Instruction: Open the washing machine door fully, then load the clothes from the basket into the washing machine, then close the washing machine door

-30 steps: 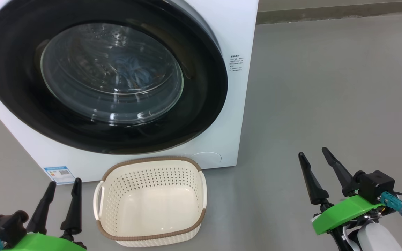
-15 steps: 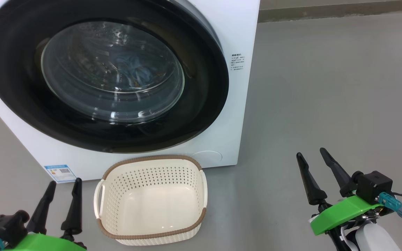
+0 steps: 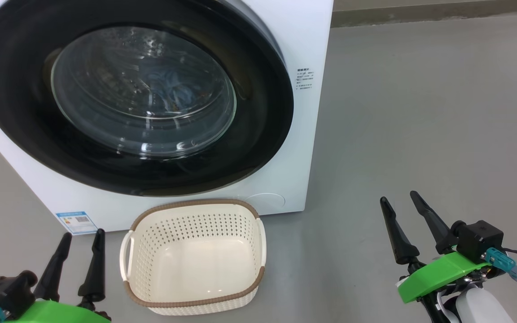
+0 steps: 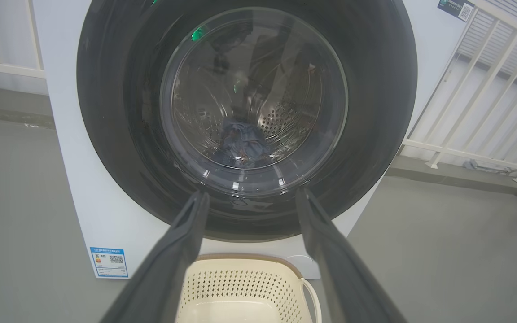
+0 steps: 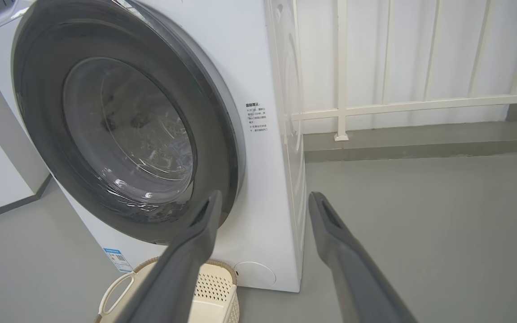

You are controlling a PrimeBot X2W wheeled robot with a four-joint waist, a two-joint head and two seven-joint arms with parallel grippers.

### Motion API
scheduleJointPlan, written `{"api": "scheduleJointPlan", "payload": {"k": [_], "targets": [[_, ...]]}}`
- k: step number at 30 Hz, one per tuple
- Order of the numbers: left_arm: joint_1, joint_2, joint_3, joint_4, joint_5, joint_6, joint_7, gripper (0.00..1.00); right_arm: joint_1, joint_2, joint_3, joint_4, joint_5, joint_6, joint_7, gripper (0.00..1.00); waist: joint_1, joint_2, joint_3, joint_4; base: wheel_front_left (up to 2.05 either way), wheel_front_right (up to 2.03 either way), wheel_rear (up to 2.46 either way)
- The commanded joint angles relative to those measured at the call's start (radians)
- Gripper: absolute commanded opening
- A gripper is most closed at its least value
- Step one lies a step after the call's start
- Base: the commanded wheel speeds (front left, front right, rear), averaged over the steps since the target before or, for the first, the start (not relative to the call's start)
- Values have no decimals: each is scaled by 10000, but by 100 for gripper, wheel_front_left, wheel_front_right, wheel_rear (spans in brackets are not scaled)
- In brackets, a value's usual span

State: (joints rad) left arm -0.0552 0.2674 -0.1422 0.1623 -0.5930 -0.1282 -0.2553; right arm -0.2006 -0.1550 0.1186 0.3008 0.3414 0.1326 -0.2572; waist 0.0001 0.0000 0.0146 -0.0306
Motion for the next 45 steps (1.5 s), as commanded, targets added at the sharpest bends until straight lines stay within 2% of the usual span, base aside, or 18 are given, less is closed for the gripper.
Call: {"api": "scheduleJointPlan", "payload": {"k": [1,2,3,9,13,18,45], "targets": [[-176,206,426,-244,52,-25,-65,100,59,29,206,-226,-127,-19,-45,100,-1,0,13,-2,0,0,0],[-183,203,430,-243,49,-25,-65,100,54,32,203,-227,-128,-19,-45,100,-1,0,19,-5,0,0,0],[0,-3,11,1,-1,0,0,0,1,11,-2,0,1,0,0,0,0,0,20,-5,0,0,0],[147,-313,-72,337,-215,3,73,0,163,87,-21,360,292,0,73,0,1,0,20,2,0,0,0],[136,-367,8,341,-546,2,187,0,199,117,-94,318,700,-1,192,0,22,0,-5,12,0,0,0],[106,-438,107,370,-958,1,329,0,229,154,-186,288,1208,-2,338,0,1,0,6,24,0,0,0],[-52,-829,665,485,-3167,-5,1106,0,387,360,-690,92,3937,-6,1135,0,0,0,-19,91,0,0,0]]}}
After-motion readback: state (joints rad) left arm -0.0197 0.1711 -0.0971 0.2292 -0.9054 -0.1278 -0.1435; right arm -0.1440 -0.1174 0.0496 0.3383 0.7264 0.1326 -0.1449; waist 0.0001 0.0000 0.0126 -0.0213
